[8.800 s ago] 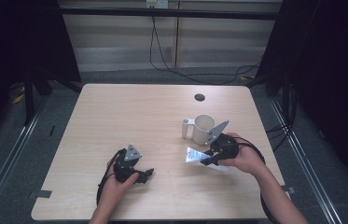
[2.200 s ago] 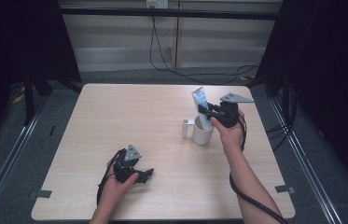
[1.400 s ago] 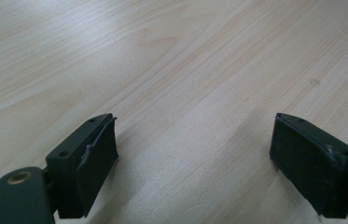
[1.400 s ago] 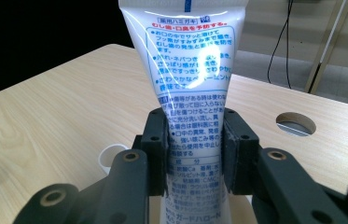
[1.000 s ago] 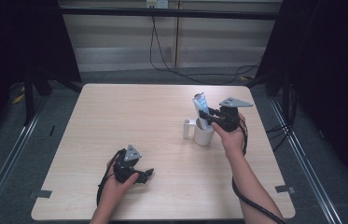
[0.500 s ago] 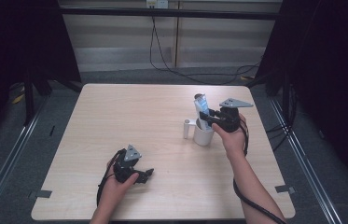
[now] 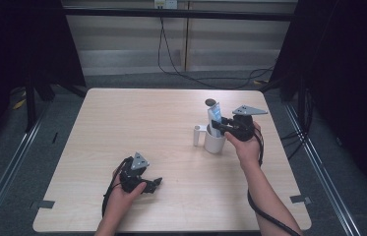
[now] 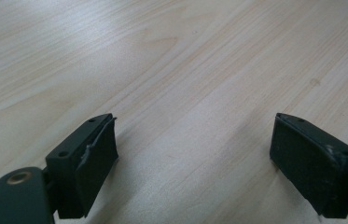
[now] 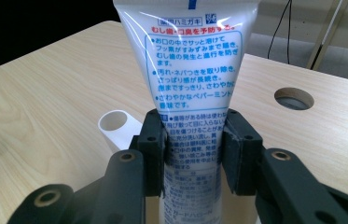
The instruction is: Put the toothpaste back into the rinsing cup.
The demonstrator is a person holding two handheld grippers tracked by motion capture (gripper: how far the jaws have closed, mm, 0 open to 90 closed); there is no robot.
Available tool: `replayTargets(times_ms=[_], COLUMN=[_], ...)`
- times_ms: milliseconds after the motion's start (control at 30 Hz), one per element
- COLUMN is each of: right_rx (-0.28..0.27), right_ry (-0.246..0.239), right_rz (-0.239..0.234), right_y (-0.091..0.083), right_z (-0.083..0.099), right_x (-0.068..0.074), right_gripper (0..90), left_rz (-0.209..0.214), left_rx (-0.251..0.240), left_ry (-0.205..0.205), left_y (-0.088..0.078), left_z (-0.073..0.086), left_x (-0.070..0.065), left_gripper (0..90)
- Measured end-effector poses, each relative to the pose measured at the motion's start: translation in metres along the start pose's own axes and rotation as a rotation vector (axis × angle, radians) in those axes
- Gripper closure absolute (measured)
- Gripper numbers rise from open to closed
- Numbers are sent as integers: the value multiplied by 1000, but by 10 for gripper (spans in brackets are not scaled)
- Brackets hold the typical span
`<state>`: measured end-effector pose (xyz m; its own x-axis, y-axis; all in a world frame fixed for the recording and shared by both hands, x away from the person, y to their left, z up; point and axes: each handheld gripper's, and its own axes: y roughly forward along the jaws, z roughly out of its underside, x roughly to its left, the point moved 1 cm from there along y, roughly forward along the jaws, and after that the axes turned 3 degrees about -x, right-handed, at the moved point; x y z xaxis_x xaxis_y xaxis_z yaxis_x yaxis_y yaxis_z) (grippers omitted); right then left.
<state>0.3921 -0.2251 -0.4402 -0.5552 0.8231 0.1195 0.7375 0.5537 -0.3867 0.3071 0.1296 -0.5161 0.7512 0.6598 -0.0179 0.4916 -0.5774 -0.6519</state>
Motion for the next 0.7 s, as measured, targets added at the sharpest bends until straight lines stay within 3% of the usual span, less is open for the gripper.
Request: replayTargets(times_ms=[700], right_rx=[55], right_ry=[-19], right_rz=[-14], right_y=[-1], right_z=[0], right_x=[-2], right_gripper=[582], left_rz=[-2], left_rx=[3], left_ry=[1], left_y=[0], left_z=[0], left_x=[0], left_gripper=[145])
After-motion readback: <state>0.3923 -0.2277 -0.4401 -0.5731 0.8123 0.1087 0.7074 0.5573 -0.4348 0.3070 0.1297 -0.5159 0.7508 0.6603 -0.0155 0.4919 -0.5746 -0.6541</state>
